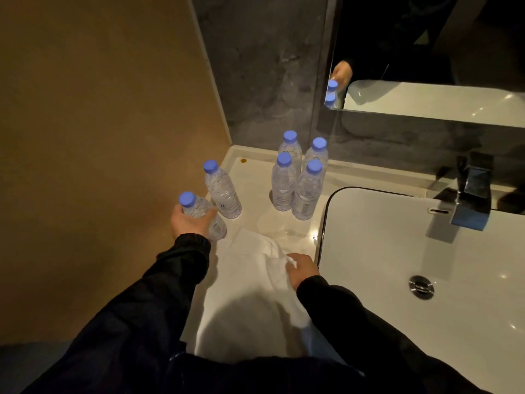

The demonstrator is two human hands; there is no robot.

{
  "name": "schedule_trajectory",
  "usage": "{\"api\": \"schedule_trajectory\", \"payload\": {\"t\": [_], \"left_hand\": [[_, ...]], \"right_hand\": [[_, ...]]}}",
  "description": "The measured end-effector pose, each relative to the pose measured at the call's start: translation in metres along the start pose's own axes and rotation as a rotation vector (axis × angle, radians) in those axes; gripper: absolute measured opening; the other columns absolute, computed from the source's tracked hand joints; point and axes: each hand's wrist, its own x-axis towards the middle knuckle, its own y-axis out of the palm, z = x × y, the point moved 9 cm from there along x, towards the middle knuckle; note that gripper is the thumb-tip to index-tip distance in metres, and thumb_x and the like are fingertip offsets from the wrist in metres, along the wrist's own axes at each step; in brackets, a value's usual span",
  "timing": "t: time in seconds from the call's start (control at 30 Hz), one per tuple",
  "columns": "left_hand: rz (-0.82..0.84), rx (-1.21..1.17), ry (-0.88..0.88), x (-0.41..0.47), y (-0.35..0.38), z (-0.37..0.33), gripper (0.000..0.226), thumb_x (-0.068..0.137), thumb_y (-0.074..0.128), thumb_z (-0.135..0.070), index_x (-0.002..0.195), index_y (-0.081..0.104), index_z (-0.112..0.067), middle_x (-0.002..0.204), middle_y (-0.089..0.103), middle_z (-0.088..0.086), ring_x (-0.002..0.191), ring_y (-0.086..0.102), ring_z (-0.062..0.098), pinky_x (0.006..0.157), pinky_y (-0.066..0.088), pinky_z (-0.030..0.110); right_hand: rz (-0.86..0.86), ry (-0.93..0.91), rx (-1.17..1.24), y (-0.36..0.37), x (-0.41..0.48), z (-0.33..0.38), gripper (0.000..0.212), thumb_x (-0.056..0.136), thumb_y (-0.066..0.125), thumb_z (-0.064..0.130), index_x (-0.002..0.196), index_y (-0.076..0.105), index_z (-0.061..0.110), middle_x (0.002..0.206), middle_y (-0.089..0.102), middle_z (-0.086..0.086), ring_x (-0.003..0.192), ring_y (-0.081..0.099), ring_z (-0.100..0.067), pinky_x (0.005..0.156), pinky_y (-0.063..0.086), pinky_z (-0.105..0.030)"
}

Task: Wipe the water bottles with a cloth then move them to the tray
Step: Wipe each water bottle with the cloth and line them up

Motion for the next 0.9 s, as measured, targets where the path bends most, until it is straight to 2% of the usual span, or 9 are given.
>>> {"api": "schedule_trajectory", "payload": {"t": [0.1,0.23,0.33,0.4,0.57,0.73,0.9], "left_hand": [[0.018,0.032,-0.017,0.009,0.01,0.01,0.048,0.066,0.084,-0.016,0.105,0.056,-0.016,0.1,0.062,0.001,0.095,0.062,0.024,0.089,0.044,0.03],[0.039,0.073,-0.013,0.019,0.026,0.01,0.059,0.063,0.086,-0.019,0.113,0.057,-0.01,0.108,0.064,0.005,0.098,0.062,0.025,0.096,0.046,0.034],[0.045,0.124,0.006,0.024,0.037,0.004,0.056,0.063,0.086,-0.021,0.108,0.055,-0.011,0.106,0.061,0.004,0.098,0.06,0.025,0.09,0.043,0.029],[0.028,0.135,0.014,0.027,0.04,0.003,0.061,0.063,0.086,-0.023,0.113,0.054,-0.01,0.111,0.061,0.006,0.1,0.059,0.025,0.091,0.042,0.029],[0.012,0.162,0.009,0.039,0.048,0.005,0.076,0.058,0.088,-0.032,0.119,0.05,-0.008,0.12,0.06,0.01,0.11,0.058,0.029,0.101,0.045,0.041],[0.021,0.156,0.016,0.05,0.058,-0.002,0.078,0.057,0.088,-0.031,0.121,0.049,-0.009,0.122,0.059,0.01,0.111,0.059,0.029,0.101,0.045,0.041],[0.061,0.137,0.031,0.054,0.064,-0.001,0.077,0.057,0.086,-0.031,0.122,0.049,-0.013,0.12,0.06,0.006,0.11,0.059,0.027,0.101,0.046,0.042]], "right_hand": [[-0.018,-0.013,-0.033,0.0,0.002,0.001,0.033,0.094,0.043,0.016,0.126,0.054,0.011,0.131,0.054,-0.013,0.121,0.05,-0.031,0.1,0.038,-0.03],[-0.035,0.004,-0.052,0.001,0.006,-0.002,0.033,0.095,0.042,0.016,0.125,0.054,0.013,0.132,0.054,-0.013,0.122,0.048,-0.03,0.102,0.037,-0.031],[-0.038,0.011,-0.075,0.002,0.008,-0.002,0.033,0.095,0.042,0.014,0.126,0.053,0.011,0.133,0.052,-0.013,0.123,0.047,-0.03,0.101,0.035,-0.028],[-0.038,-0.002,-0.098,0.003,0.008,0.0,0.033,0.095,0.042,0.013,0.126,0.054,0.011,0.134,0.051,-0.013,0.124,0.047,-0.03,0.101,0.034,-0.028],[-0.028,0.001,-0.084,0.003,0.011,-0.003,0.032,0.094,0.043,0.014,0.122,0.057,0.011,0.13,0.054,-0.013,0.119,0.05,-0.03,0.101,0.039,-0.031],[-0.006,0.014,-0.062,0.001,0.016,-0.005,0.03,0.091,0.044,0.012,0.115,0.063,0.012,0.122,0.061,-0.013,0.112,0.055,-0.031,0.099,0.044,-0.036],[-0.026,0.005,-0.071,-0.006,0.015,-0.002,0.029,0.091,0.047,0.013,0.115,0.063,0.012,0.122,0.062,-0.011,0.112,0.056,-0.029,0.098,0.042,-0.031]]}}
